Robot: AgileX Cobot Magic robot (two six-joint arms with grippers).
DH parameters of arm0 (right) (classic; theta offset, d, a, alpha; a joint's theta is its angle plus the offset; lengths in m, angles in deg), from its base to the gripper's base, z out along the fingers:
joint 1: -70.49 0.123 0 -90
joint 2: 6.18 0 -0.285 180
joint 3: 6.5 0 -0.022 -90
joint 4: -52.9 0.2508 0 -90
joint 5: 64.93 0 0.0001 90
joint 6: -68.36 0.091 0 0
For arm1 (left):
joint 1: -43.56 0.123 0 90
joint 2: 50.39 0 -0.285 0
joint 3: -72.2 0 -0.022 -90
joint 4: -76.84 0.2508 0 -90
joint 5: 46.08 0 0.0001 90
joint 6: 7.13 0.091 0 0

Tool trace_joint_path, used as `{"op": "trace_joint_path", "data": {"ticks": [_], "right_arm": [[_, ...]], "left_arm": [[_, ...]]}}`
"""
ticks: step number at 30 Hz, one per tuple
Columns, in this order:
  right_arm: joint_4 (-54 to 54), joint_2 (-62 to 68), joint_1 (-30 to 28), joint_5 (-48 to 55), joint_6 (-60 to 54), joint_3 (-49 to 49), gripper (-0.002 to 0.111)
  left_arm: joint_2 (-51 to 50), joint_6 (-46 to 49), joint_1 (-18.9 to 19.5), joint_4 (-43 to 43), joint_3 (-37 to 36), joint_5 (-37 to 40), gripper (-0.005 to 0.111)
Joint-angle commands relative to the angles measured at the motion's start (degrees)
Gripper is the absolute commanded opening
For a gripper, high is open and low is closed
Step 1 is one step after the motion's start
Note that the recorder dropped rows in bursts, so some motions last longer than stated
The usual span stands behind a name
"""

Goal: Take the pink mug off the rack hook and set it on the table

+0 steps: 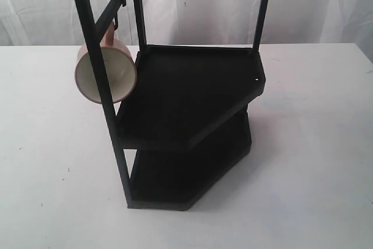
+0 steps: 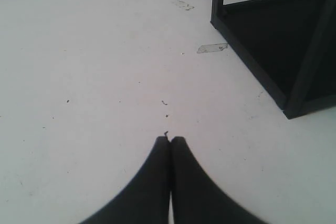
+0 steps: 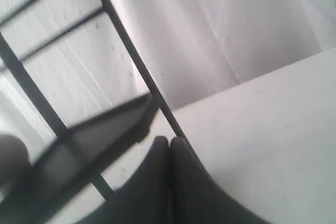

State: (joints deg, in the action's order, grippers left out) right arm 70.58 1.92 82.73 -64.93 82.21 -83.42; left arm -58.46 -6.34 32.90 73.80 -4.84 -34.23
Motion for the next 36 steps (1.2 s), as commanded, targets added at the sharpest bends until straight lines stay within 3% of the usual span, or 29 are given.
{"op": "trace_joint_path", "data": {"ticks": [1,5,13,18,21,36], "right_arm": [[2.01,-0.31,-0.35,-11.71,4.22,-0.3,0.0],[1.75,-0.31,-0.24,-14.12,9.63,-0.3,0.0],[-10.95,-0.18,2.83,1.95,11.69,12.76,0.0],[-11.25,7.2,5.82,14.19,4.04,18.85,0.0],[-10.97,7.2,5.15,13.82,-3.44,15.52,0.0],[-9.86,7.2,5.15,9.56,-3.22,12.31,0.0]], "left_arm": [[0.28,-0.34,-0.06,0.0,-0.18,0.2,0.0],[0.28,-0.34,-0.06,0.0,-0.18,0.2,0.0],[0.28,-0.34,-0.06,0.0,-0.18,0.2,0.0],[0.28,-0.34,-0.06,0.0,-0.18,0.2,0.0],[0.28,-0.34,-0.06,0.0,-0.18,0.2,0.0],[0.28,-0.34,-0.06,0.11,-0.18,0.2,0.0]]}}
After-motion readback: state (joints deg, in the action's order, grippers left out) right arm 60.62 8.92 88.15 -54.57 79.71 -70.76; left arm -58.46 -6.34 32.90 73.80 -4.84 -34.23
